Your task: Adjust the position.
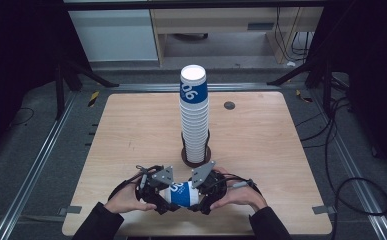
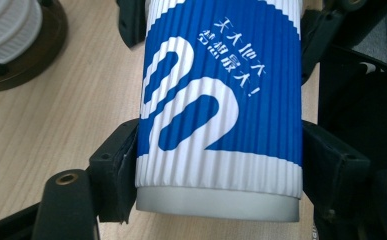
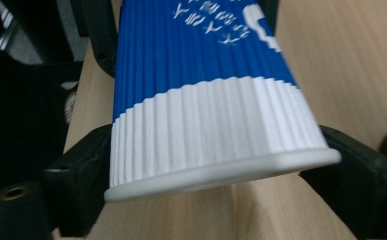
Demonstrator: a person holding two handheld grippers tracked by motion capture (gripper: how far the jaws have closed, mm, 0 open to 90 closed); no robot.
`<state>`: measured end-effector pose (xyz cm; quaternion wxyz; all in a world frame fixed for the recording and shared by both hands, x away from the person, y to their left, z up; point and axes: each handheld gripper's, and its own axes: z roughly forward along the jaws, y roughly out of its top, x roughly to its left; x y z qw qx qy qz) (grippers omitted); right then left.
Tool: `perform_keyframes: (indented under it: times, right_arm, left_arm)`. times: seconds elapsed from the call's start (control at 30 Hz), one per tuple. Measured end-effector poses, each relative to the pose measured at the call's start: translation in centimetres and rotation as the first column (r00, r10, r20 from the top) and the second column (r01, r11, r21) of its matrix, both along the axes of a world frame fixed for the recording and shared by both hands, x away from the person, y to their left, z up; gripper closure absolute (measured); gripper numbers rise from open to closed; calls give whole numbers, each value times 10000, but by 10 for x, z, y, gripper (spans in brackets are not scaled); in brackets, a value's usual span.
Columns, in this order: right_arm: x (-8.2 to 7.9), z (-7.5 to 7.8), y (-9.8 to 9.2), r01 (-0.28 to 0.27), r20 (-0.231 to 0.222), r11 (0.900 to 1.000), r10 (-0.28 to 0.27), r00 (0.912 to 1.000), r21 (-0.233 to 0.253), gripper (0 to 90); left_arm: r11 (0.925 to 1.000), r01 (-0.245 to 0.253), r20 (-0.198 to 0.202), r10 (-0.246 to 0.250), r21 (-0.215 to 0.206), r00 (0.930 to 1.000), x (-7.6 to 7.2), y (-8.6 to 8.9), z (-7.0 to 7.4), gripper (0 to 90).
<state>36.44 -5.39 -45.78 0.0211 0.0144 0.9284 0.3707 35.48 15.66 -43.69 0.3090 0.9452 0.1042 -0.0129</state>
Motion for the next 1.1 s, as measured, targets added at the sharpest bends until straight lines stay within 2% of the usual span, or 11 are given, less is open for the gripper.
perform_keyframes:
  times: [0.17, 0.27, 0.33, 0.47, 0.57, 0.6, 0.67, 0.77, 0.83, 0.93, 1.1]
  right_arm:
    - [4, 11, -11, 471, -65, 9948, -467, 9989, 908, 61]
    - [7, 18, -21, 828, -68, 9870, -827, 9966, 1376, 56]
    - [10, 23, -29, 1126, -106, 9778, -1125, 9936, 1765, 56]
    - [14, 28, -39, 1514, -308, 9580, -1483, 9885, 2434, 57]
    - [16, 31, -44, 1525, -595, 9439, -1412, 9882, 2929, 60]
    - [16, 31, -45, 1513, -684, 9379, -1367, 9882, 3122, 62]
    - [16, 32, -45, 1464, -804, 9330, -1268, 9887, 3287, 66]
    - [14, 33, -43, 1252, -1068, 9227, -921, 9900, 3646, 72]
    - [13, 33, -42, 1137, -1204, 9174, -726, 9901, 3813, 75]
    - [12, 32, -39, 962, -1383, 9151, -448, 9894, 3917, 77]
    - [11, 29, -35, 699, -1677, 9134, -18, 9858, 4009, 77]
  left_arm:
    - [9985, -292, 11, 293, -472, 9996, 5, 12, 6, 260]
    - [9932, -553, 25, 558, -1025, 9984, 9, 22, 10, 259]
    - [9831, -879, 99, 907, -1604, 9958, 10, 29, 15, 259]
    - [9576, -1149, 149, 1232, -2641, 9923, 11, 37, 22, 259]
    - [9355, -1107, 149, 1228, -3356, 9923, 10, 40, 26, 258]
    - [9314, -1088, 145, 1214, -3474, 9925, 10, 40, 27, 258]
    - [9220, -957, 41, 1049, -3751, 9945, 9, 39, 28, 258]
    - [9222, -736, 52, 817, -3796, 9966, 8, 36, 27, 259]
    - [9254, -575, 62, 646, -3745, 9979, 6, 33, 26, 259]
    - [9234, -294, -27, 307, -3826, 9995, 4, 28, 24, 259]
    - [9271, 16, -70, -46, -3748, 10000, 2, 23, 22, 260]
